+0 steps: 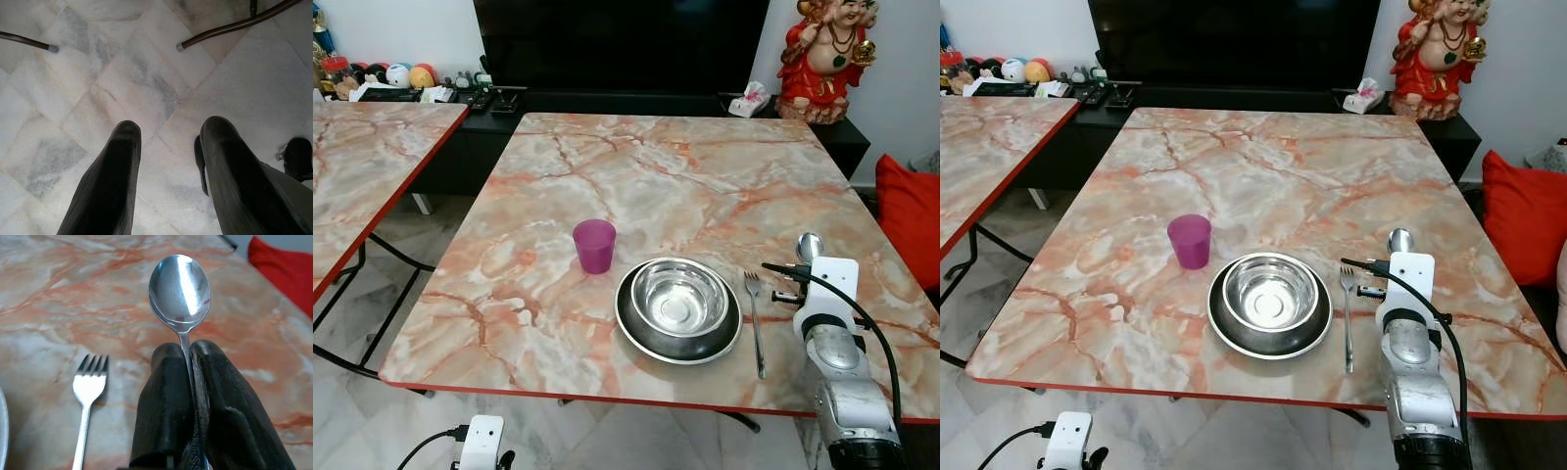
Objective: Setting the table
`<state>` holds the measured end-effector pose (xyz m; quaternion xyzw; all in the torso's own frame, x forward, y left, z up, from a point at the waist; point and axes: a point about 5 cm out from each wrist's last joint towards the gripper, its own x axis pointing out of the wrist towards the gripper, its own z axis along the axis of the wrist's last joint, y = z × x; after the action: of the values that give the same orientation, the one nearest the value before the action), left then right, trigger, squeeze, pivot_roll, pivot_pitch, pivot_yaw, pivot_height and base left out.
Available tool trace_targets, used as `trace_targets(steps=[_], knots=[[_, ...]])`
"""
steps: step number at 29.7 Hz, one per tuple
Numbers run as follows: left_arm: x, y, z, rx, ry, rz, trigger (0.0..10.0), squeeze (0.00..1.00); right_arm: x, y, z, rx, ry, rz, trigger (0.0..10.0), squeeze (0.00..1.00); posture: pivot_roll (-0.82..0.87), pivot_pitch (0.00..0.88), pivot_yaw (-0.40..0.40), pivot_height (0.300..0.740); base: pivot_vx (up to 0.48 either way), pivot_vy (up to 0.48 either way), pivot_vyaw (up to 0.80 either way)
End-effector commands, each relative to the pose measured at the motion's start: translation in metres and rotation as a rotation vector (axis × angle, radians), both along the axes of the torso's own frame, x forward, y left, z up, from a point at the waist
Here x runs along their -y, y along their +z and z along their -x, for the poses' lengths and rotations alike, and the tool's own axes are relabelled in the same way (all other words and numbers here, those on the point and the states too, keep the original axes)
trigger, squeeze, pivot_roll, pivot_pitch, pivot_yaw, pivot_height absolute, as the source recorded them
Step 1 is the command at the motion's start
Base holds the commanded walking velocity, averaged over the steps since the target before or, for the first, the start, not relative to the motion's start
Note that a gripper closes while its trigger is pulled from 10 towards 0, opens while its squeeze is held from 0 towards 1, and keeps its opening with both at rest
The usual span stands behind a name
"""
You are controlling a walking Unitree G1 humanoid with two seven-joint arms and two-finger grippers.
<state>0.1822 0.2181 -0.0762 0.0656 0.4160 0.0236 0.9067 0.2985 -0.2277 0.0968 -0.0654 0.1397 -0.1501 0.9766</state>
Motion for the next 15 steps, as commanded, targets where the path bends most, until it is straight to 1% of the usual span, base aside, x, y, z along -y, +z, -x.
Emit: trace_targets(steps=[1, 3, 7, 10, 15], knots=[[-0.001, -0.003, 0.006, -0.025, -0.004, -0.002, 10.0, 0.00, 0.001, -0.003, 0.000, -0.022, 0.007, -0.008, 10.0, 0.00, 0.08, 0.000, -0.019, 0.740, 0.000, 0.000, 0.00], [0.000, -0.003, 0.006, -0.027, -0.003, -0.001, 10.0, 0.00, 0.001, -0.005, 0.000, -0.030, 0.005, -0.017, 10.0, 0.00, 0.08, 0.000, -0.021, 0.740, 0.000, 0.000, 0.00], [0.000, -0.004, 0.007, -0.033, -0.005, 0.000, 10.0, 0.00, -0.004, -0.010, -0.001, -0.054, 0.020, -0.067, 10.0, 0.00, 0.08, 0.000, -0.022, 0.740, 0.000, 0.000, 0.00], [0.001, -0.004, 0.008, -0.036, -0.002, 0.000, 10.0, 0.00, -0.003, -0.018, 0.002, -0.081, 0.000, -0.072, 10.0, 0.00, 0.08, 0.000, -0.024, 0.740, 0.000, 0.000, 0.00], [0.000, -0.005, 0.009, -0.040, -0.001, -0.002, 10.0, 0.00, -0.002, -0.025, 0.005, -0.096, -0.011, -0.085, 10.0, 0.00, 0.08, 0.000, -0.024, 0.740, 0.000, 0.000, 0.00]])
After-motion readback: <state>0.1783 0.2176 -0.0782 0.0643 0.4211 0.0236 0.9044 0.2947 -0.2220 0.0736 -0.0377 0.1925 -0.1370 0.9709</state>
